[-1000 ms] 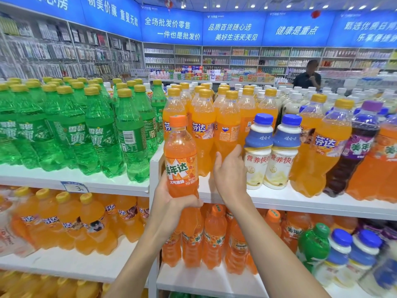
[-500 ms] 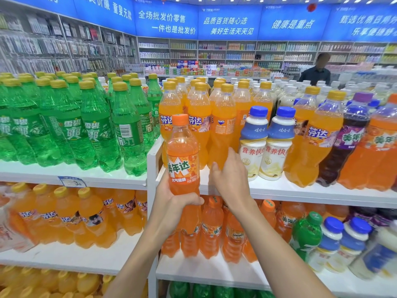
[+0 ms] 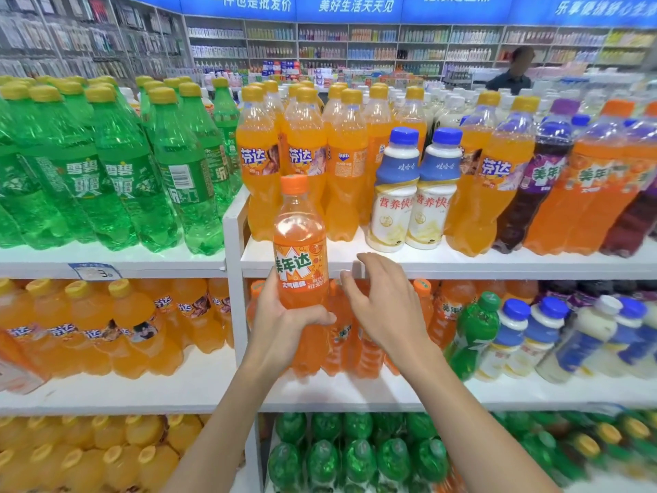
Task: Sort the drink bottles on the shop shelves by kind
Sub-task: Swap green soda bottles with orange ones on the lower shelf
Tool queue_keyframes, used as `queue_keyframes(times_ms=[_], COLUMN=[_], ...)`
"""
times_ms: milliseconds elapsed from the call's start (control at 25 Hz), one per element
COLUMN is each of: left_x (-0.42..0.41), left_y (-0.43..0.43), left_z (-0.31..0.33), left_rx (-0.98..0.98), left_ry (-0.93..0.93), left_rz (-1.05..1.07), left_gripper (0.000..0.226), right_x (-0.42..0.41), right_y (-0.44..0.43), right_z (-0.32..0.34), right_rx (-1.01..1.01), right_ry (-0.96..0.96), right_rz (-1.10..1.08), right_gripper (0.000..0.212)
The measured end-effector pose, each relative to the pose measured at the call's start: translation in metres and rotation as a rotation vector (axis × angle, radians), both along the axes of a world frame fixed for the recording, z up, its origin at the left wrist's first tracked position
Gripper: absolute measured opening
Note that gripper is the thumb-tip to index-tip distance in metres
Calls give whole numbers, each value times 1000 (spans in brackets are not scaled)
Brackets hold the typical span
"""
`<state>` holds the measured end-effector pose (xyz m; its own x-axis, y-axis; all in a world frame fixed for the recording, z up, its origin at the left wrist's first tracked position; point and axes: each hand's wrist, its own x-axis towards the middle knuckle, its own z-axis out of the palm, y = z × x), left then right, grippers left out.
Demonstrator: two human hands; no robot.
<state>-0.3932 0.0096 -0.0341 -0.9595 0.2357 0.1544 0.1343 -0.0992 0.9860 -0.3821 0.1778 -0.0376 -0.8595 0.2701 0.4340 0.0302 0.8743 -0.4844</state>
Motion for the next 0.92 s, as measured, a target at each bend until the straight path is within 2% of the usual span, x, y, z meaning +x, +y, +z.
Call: queue_keyframes(times_ms=[160, 520, 760, 920], left_x=[11, 64, 98, 110], left_y=[12, 100, 173, 200], left_z=[-20, -58, -80, -97], left_rx=[-23, -45, -27, -38], left_ry=[-34, -86, -160, -212], left_rz=[-11, -56, 62, 138], left_gripper=[67, 63, 67, 69], right_x=[34, 97, 126, 133], right_y=[11, 91, 162, 193], right_z=[-22, -74, -90, -101], right_rx=[8, -94, -195, -273], right_ry=[-19, -189, -284, -274], right_rz=[3, -58, -96, -61], right_gripper=[43, 51, 49, 39])
